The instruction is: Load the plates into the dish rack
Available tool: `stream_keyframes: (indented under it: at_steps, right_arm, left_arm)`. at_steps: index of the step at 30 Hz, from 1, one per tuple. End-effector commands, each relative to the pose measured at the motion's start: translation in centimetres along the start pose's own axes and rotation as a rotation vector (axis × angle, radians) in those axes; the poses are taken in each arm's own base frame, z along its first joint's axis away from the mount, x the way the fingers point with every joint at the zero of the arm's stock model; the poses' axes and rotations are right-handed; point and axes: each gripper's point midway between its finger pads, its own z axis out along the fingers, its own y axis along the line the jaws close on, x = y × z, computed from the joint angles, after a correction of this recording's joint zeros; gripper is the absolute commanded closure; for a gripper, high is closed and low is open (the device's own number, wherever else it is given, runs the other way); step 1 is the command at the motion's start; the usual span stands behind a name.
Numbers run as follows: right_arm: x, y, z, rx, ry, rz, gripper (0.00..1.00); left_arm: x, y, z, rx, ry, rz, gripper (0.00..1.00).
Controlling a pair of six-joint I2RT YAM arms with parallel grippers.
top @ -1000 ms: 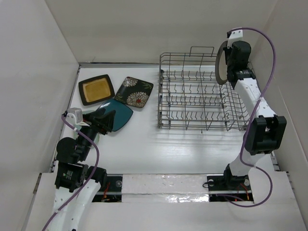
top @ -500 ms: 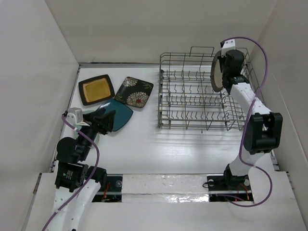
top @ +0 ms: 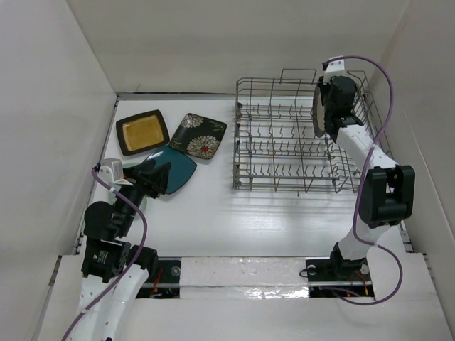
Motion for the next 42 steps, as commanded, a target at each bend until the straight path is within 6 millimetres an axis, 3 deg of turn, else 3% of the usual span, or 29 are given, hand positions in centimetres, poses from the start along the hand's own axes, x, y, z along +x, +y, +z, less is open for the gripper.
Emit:
stream_keyframes:
  at_steps: [1, 13, 14, 17, 19, 21, 22, 23, 25, 26, 28, 29, 30, 31, 32, 33, 34, 35, 36, 39, 40, 42]
  right_arm:
    - [-2.5, 0.4, -0.8, 0.01, -0.075, 0.035, 0.65]
    - [-1.9, 0.2, -1.6, 0.057, 0.032, 0.193, 0.64]
    - [-1.7, 0.1, -1.8, 0.059, 0.049, 0.2, 0.55]
    - [-4.3, -0.2, -3.0, 0.03, 0.013, 0.275, 0.39]
    - [-7.0, -0.8, -4.6, 0.0, -0.034, 0.342, 0.33]
    - [-9.0, 0.4, -6.2, -0.091, -0.054, 0.412, 0.31]
    - [-11.2, 1.5, -8.2, -0.155, -0.095, 0.466, 0.31]
    - [-12.1, 2.4, -9.3, -0.205, -0.111, 0.49, 0.35]
    - [-12.9, 6.0, -11.8, -0.36, -0.124, 0.546, 0.41]
    - [-14.5, 9.1, -14.6, -0.487, -0.155, 0.559, 0.71]
    - [-13.1, 13.7, -17.1, -0.6, -0.095, 0.591, 0.93]
    - [-13.6, 15.7, -18.5, -0.664, -0.105, 0.608, 1.0]
    - [-14.1, 19.9, -21.7, -0.786, -0.101, 0.618, 1.0]
    - [-12.7, 22.6, -23.3, -0.844, -0.05, 0.64, 1.0]
    - [-11.6, 26.8, -26.2, -0.928, -0.009, 0.64, 1.0]
    - [-11.9, 28.4, -27.7, -0.969, -0.006, 0.666, 1.0]
    - [-10.7, 30.6, -29.1, -1.005, 0.051, 0.698, 1.0]
    - [-10.7, 32.1, -30.3, -1.03, 0.063, 0.739, 1.0]
    - [-9.2, 35.1, -32.5, -1.082, 0.11, 0.739, 1.0]
    - [-7.7, 38.7, -35.2, -1.11, 0.186, 0.855, 1.0]
    - [-6.2, 40.9, -36.9, -1.133, 0.258, 0.893, 0.98]
    - [-5.5, 42.5, -37.8, -1.125, 0.28, 0.965, 0.9]
  left_arm:
    - [-1.1, -0.5, 0.2, 0.014, -0.034, 0.015, 0.49]
    - [-1.1, -0.4, 0.2, 0.014, -0.033, 0.015, 0.49]
    - [-1.2, -0.4, 0.2, 0.013, -0.035, 0.014, 0.49]
    - [-1.0, -0.3, 0.3, 0.009, -0.03, 0.015, 0.49]
    - [-1.0, -0.3, 0.3, 0.007, -0.029, 0.014, 0.49]
    - [-1.1, -0.1, 0.4, -0.004, -0.03, 0.014, 0.49]
    - [-1.1, -0.1, 0.3, -0.008, -0.032, 0.014, 0.49]
    - [-1.3, 0.1, 0.3, -0.019, -0.039, 0.014, 0.5]
    - [-1.4, 0.4, 0.3, -0.037, -0.042, 0.015, 0.52]
    - [-1.5, 0.7, 0.3, -0.054, -0.046, 0.016, 0.57]
    - [-1.5, 1.0, 0.3, -0.072, -0.047, 0.015, 0.65]
    - [-1.7, 1.3, 0.4, -0.09, -0.055, 0.015, 0.75]
    - [-1.8, 1.5, 0.3, -0.098, -0.06, 0.017, 0.8]
    - [-1.9, 1.7, 0.3, -0.11, -0.064, 0.015, 0.85]
    - [-2.2, 2.0, 0.2, -0.134, -0.077, 0.015, 0.94]
    - [-2.4, 2.4, 0.0, -0.155, -0.092, 0.015, 0.99]
    - [-2.5, 2.6, -0.1, -0.166, -0.097, 0.015, 1.0]
    - [-2.9, 3.1, -0.4, -0.192, -0.116, 0.015, 1.0]
    - [-3.1, 3.1, -0.5, -0.198, -0.126, 0.013, 1.0]
    - [-3.3, 3.7, -0.6, -0.229, -0.139, 0.01, 1.0]
    - [-3.3, 3.9, -0.6, -0.238, -0.14, 0.01, 1.0]
    - [-3.3, 4.1, -0.5, -0.245, -0.136, 0.011, 1.0]
